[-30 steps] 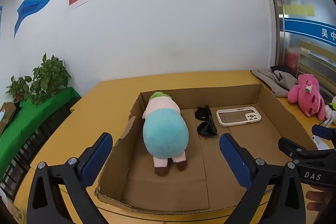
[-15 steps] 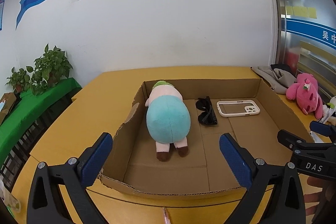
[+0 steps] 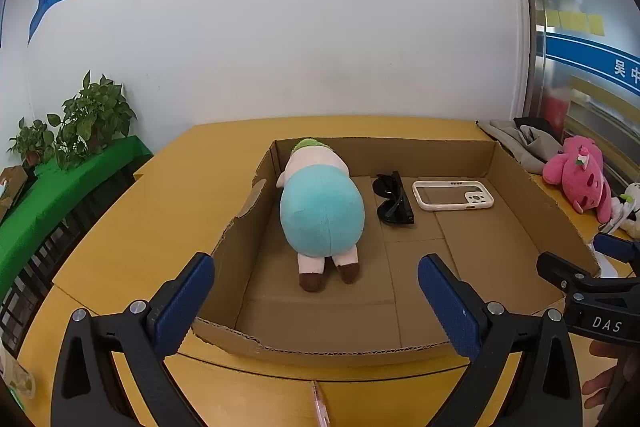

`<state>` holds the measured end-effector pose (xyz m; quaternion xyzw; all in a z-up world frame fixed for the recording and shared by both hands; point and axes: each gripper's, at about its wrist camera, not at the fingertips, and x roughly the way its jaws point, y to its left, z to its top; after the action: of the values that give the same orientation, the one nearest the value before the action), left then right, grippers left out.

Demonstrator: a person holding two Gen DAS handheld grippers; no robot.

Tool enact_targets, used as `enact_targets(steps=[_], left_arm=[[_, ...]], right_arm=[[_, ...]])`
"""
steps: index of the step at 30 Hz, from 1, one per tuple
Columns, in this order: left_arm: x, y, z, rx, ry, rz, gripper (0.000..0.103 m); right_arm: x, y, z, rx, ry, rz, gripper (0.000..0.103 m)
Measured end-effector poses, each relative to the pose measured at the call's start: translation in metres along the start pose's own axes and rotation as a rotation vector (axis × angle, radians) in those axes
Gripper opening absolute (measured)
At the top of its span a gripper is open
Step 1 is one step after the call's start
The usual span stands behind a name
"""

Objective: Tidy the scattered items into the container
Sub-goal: 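Move the right gripper to the pink pen on the table, then close the right gripper on the bear-shaped end of the pink pen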

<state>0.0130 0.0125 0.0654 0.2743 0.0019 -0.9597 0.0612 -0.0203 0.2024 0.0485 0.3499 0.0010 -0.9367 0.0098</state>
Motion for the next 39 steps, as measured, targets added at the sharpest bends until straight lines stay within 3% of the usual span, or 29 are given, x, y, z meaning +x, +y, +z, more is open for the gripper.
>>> enact_targets(steps=[3, 7, 12, 19, 24, 27, 31, 34, 39], left_arm=[[-0.004, 0.005, -0.003, 0.01, 0.005, -0.029, 0.103], [-0.007, 0.018, -0.016, 0.043, 0.035, -0.034, 0.103], [0.003, 0.043, -0.045, 0.045, 0.172, -0.076, 0.103], [0.026, 0.066, -0.072, -0.088, 0.367, -0.145, 0.103], [0.04, 0.059, -0.089, -0.084, 0.476, -0.155, 0.103], [0.046, 0.053, -0.097, -0.081, 0.519, -0.175, 0.103], [0.056, 0.048, -0.11, -0.073, 0.578, -0.148, 0.097], [0.053, 0.045, -0.11, -0.055, 0.559, -0.133, 0.089], [0.051, 0.047, -0.106, -0.069, 0.541, -0.132, 0.064]], right_arm=[[-0.003, 0.008, -0.003, -0.022, -0.001, 0.056, 0.102], [-0.005, 0.023, -0.024, -0.035, 0.023, 0.208, 0.102], [0.002, 0.063, -0.067, -0.095, 0.166, 0.351, 0.102], [0.003, 0.109, -0.118, -0.079, 0.329, 0.519, 0.102], [-0.007, 0.127, -0.137, -0.15, 0.326, 0.498, 0.102], [-0.013, 0.138, -0.147, -0.211, 0.302, 0.445, 0.103], [-0.019, 0.157, -0.164, -0.344, 0.263, 0.343, 0.103], [-0.024, 0.168, -0.171, -0.386, 0.256, 0.342, 0.103], [-0.027, 0.171, -0.173, -0.391, 0.239, 0.35, 0.099]])
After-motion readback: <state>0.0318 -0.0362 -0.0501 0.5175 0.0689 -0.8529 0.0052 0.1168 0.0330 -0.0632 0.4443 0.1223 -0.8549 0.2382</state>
